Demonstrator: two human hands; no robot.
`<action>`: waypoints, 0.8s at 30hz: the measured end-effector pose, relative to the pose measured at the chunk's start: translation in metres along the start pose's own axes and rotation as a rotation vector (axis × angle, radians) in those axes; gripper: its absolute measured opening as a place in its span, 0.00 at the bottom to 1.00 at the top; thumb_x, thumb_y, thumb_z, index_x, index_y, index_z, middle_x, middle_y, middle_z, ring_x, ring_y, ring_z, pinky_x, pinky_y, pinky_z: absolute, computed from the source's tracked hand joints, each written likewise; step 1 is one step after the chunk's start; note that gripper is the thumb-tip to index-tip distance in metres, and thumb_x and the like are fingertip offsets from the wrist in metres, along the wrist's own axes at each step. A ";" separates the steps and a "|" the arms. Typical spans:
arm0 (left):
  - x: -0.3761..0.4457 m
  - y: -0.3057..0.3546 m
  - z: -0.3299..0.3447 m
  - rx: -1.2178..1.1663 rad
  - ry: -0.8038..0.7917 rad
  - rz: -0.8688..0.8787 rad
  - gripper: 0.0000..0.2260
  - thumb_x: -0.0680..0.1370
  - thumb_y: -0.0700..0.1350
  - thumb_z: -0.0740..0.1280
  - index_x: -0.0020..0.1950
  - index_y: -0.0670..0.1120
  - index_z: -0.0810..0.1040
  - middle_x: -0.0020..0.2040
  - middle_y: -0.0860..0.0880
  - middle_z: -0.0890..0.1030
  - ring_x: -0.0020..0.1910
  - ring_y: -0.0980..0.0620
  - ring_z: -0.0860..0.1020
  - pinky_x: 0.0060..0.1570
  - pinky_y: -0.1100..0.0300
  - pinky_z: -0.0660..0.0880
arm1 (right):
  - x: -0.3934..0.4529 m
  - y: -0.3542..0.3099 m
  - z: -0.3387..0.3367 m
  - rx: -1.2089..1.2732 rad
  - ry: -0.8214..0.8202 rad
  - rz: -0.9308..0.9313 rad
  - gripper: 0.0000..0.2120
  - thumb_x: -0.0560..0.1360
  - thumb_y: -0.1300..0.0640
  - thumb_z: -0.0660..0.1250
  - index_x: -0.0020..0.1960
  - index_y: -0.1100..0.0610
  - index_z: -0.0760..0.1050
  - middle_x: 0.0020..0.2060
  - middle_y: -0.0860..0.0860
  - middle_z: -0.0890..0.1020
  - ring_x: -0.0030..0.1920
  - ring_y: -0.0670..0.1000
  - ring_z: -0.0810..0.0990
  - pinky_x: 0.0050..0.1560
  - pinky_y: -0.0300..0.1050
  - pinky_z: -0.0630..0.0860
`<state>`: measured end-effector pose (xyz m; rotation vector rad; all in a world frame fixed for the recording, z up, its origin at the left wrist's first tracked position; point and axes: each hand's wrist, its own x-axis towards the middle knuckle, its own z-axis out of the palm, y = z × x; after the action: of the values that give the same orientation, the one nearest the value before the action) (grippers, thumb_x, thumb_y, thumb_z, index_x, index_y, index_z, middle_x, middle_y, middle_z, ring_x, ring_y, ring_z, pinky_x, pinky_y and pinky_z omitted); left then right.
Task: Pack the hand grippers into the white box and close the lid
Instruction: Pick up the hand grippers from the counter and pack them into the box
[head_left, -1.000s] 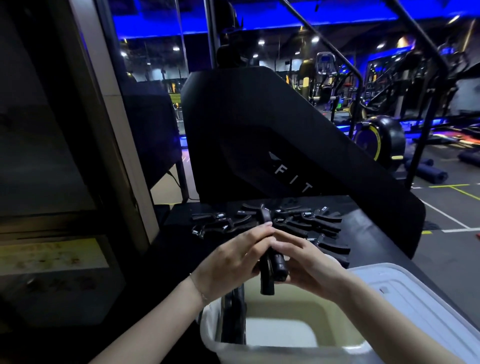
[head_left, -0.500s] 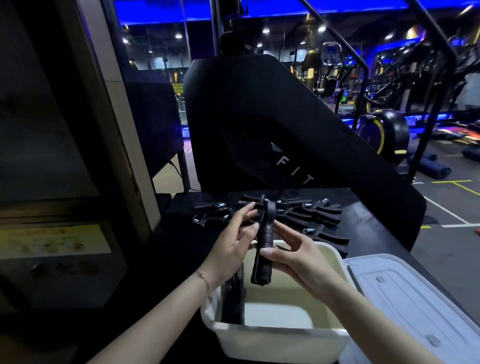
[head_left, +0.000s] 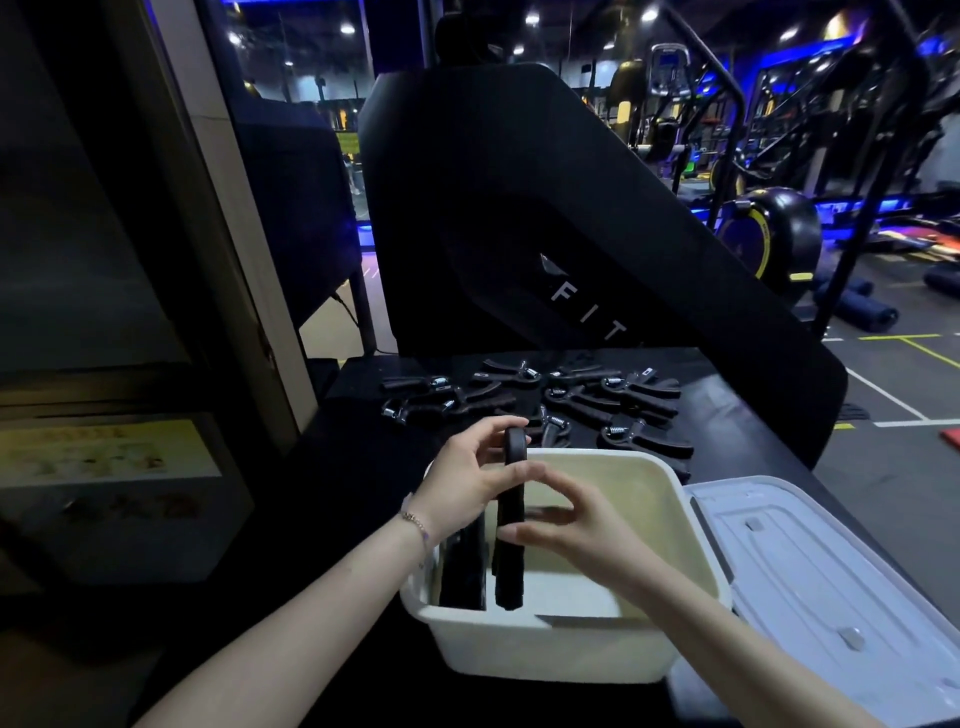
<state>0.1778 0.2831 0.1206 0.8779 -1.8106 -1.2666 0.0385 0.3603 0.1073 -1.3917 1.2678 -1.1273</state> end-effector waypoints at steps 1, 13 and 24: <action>0.001 -0.005 0.001 0.007 0.008 -0.021 0.18 0.68 0.49 0.76 0.56 0.57 0.77 0.53 0.49 0.82 0.55 0.52 0.80 0.57 0.58 0.76 | 0.000 0.002 0.000 -0.059 0.018 0.063 0.25 0.66 0.57 0.76 0.59 0.46 0.72 0.53 0.45 0.79 0.50 0.46 0.82 0.49 0.40 0.80; 0.001 -0.041 0.009 0.075 -0.029 -0.130 0.18 0.71 0.48 0.73 0.58 0.55 0.71 0.55 0.51 0.78 0.55 0.55 0.78 0.56 0.66 0.73 | 0.007 0.018 0.003 -0.232 -0.138 0.347 0.10 0.71 0.59 0.71 0.50 0.62 0.80 0.39 0.52 0.83 0.34 0.46 0.82 0.33 0.38 0.76; 0.016 -0.033 -0.050 0.397 0.082 0.039 0.26 0.73 0.61 0.62 0.69 0.54 0.67 0.69 0.57 0.69 0.69 0.62 0.64 0.70 0.57 0.62 | 0.034 0.029 0.000 -0.249 -0.306 0.585 0.13 0.73 0.62 0.69 0.52 0.70 0.76 0.40 0.57 0.83 0.34 0.52 0.84 0.33 0.41 0.80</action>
<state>0.2168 0.2385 0.1040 1.0839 -2.0364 -0.8442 0.0359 0.3244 0.0802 -1.1902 1.4839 -0.3550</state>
